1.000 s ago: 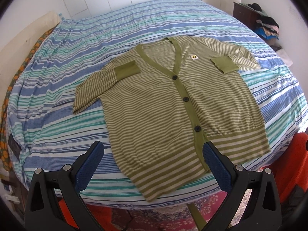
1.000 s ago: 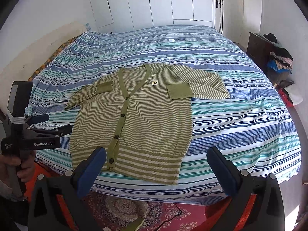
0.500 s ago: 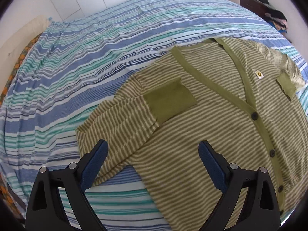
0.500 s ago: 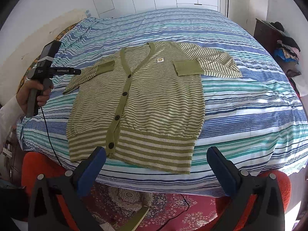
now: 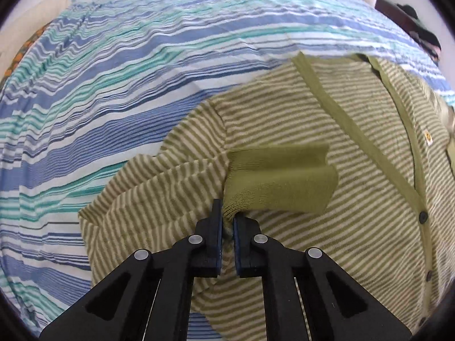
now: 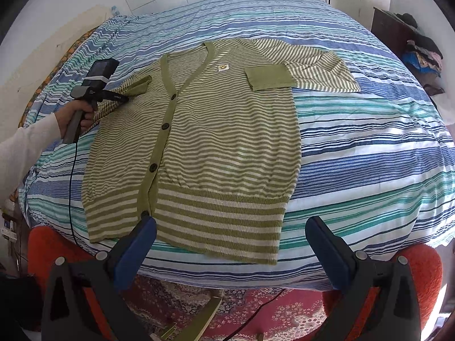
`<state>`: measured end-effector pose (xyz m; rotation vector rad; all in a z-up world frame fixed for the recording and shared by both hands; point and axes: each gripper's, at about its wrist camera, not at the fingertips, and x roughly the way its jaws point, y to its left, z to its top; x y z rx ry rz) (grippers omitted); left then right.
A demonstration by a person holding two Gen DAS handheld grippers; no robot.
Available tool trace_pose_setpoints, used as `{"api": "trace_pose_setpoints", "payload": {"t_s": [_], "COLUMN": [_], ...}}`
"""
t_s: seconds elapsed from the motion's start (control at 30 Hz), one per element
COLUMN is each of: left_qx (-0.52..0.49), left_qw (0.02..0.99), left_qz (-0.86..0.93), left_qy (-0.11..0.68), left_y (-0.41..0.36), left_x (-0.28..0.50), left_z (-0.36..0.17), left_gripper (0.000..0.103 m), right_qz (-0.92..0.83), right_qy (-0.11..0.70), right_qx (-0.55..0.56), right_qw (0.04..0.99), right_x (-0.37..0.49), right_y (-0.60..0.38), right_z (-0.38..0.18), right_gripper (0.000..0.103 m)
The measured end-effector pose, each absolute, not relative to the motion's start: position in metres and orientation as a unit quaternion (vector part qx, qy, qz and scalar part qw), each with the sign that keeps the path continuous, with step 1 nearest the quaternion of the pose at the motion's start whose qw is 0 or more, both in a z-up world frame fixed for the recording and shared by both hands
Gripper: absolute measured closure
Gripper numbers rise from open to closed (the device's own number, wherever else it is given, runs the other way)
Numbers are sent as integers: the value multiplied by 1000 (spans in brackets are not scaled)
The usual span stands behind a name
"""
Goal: Fold small clothes
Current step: 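Pull the held sleeve outward from the body with the left tool, then open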
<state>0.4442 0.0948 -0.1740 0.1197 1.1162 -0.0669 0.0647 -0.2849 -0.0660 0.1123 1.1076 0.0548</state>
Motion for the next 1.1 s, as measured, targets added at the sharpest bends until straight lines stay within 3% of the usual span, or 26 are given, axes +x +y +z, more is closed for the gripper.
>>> {"api": "trace_pose_setpoints", "payload": {"t_s": [0.13, 0.23, 0.4, 0.6, 0.63, 0.7, 0.73, 0.77, 0.93, 1.0, 1.07, 1.1], "left_qx": [-157, -302, -387, -462, -469, -471, -472, -476, -547, -565, -581, -588], "left_qw": [879, 864, 811, 776, 773, 771, 770, 766, 736, 733, 732, 732], "left_qz": [34, 115, 235, 252, 251, 262, 270, 283, 277, 260, 246, 240], "left_qy": [450, 387, 370, 349, 345, 340, 336, 327, 287, 276, 256, 247], "left_y": [213, 317, 419, 448, 449, 450, 452, 454, 471, 476, 482, 486], "left_x": [391, 325, 233, 187, 183, 174, 167, 157, 125, 123, 121, 122], "left_z": [-113, -103, -149, -197, -199, -201, -203, -204, -227, -230, -228, -228], "left_gripper": [98, 98, 97, 96, 93, 77, 60, 53, 56, 48, 26, 20], "right_qz": [31, 35, 56, 87, 90, 95, 96, 98, 103, 105, 106, 107], "right_qy": [521, 521, 520, 521, 520, 520, 520, 520, 522, 525, 527, 528], "right_qx": [43, 40, 18, -7, -12, -21, -24, -27, -38, -43, -47, -49], "right_qw": [852, 852, 852, 849, 849, 849, 848, 848, 846, 843, 842, 841], "right_x": [63, 62, 58, 49, 47, 44, 43, 42, 41, 40, 40, 40], "right_y": [-278, -272, -250, -215, -210, -201, -198, -195, -187, -186, -185, -184], "right_z": [-62, -61, -57, -50, -49, -47, -46, -45, -46, -48, -50, -51], "right_gripper": [0, 0, 0, 0, 0, 0, 0, 0, 0, 0, 0, 0]}}
